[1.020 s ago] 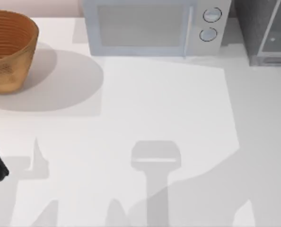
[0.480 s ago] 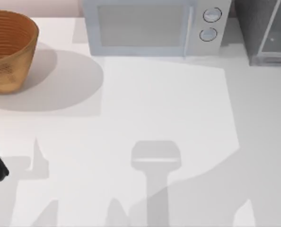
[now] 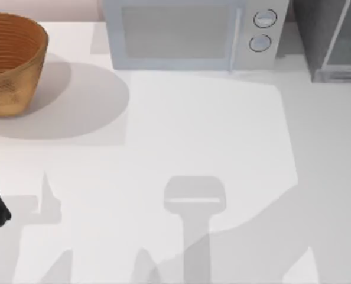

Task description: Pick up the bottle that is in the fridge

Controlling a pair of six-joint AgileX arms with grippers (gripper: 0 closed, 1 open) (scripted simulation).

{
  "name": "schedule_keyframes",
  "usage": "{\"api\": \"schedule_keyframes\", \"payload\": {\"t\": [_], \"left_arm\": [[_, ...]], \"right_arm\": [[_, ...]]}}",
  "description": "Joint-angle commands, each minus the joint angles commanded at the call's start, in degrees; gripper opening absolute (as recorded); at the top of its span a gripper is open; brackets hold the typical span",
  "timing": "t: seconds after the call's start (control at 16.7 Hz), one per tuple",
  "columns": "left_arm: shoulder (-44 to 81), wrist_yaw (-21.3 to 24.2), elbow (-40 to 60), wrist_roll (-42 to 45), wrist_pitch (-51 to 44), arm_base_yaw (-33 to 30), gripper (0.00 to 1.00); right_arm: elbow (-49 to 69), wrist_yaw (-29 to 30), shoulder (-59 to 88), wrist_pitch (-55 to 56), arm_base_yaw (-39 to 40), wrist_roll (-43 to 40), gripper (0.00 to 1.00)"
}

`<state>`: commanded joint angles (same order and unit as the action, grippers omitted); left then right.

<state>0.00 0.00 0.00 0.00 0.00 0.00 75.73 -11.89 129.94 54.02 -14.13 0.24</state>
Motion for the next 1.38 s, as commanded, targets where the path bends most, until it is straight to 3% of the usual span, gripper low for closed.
{"api": "schedule_keyframes", "payload": {"t": [0.66,1.14,1.38], "left_arm": [[0.00,0.00,0.00,0.00,0.00,0.00,1.00],[0.00,0.00,0.00,0.00,0.00,0.00,1.00],[0.00,0.00,0.00,0.00,0.00,0.00,1.00]], "right_arm": [[0.23,-0.05,-4.81,-4.82,-0.52,0.14,0.00],[-20.87,-3.03,-16.27,1.89,-1.92,0.21,0.00],[-25.76,-3.76,-20.45,5.06,-3.42,0.23,0.00]]}}
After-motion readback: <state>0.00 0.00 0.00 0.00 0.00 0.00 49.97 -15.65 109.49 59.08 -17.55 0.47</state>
